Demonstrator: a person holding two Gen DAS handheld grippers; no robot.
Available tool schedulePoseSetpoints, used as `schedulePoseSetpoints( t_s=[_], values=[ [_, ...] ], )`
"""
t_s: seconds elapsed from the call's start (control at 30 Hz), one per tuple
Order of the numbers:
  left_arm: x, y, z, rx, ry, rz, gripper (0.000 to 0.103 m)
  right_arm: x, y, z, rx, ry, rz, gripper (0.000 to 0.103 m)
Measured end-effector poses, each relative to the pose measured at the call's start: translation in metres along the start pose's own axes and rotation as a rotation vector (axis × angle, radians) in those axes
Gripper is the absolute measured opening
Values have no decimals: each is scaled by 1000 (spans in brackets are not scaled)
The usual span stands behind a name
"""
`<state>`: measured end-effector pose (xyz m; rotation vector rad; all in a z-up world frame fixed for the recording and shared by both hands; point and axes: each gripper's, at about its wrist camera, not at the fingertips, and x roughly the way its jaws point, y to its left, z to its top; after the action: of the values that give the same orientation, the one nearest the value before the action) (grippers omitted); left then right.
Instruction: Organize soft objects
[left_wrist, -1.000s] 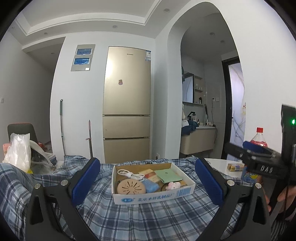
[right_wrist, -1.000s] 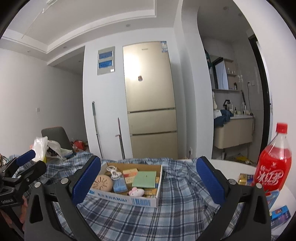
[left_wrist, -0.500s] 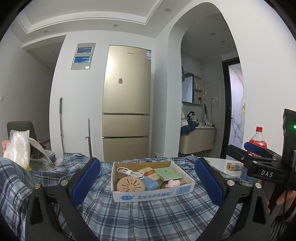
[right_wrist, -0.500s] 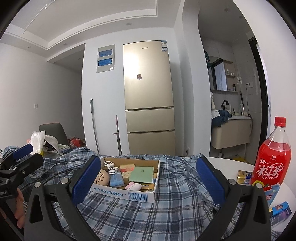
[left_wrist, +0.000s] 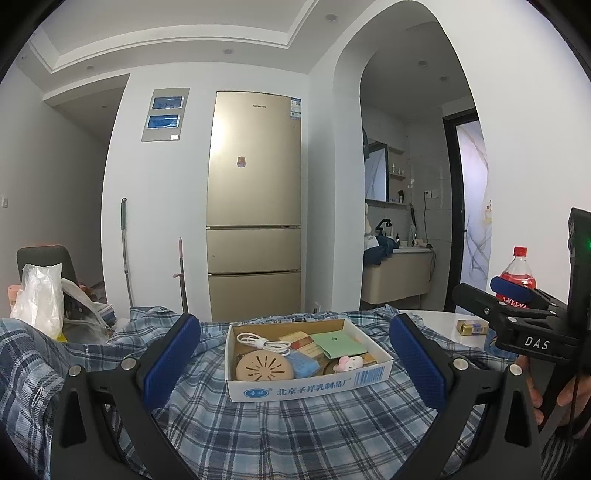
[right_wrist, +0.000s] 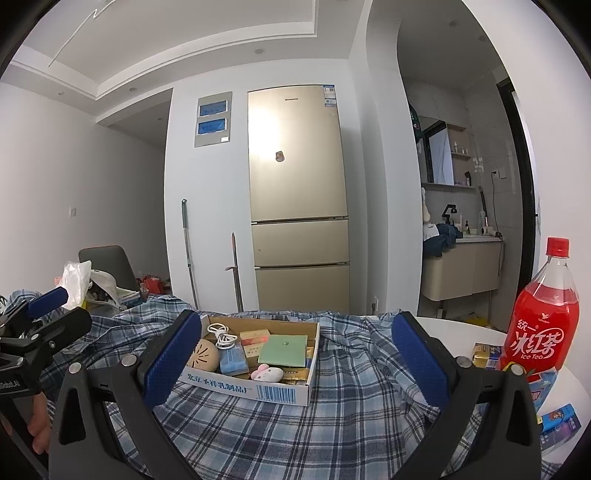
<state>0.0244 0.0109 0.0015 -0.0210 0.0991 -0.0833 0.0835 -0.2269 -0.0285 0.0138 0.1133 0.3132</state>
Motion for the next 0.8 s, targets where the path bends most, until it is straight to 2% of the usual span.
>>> schedulePoseSetpoints(
  t_s=[0.8],
  values=[
    [6,-2,-6,16,24,14,103,-4,-3,2,19,-8,2,103]
  ],
)
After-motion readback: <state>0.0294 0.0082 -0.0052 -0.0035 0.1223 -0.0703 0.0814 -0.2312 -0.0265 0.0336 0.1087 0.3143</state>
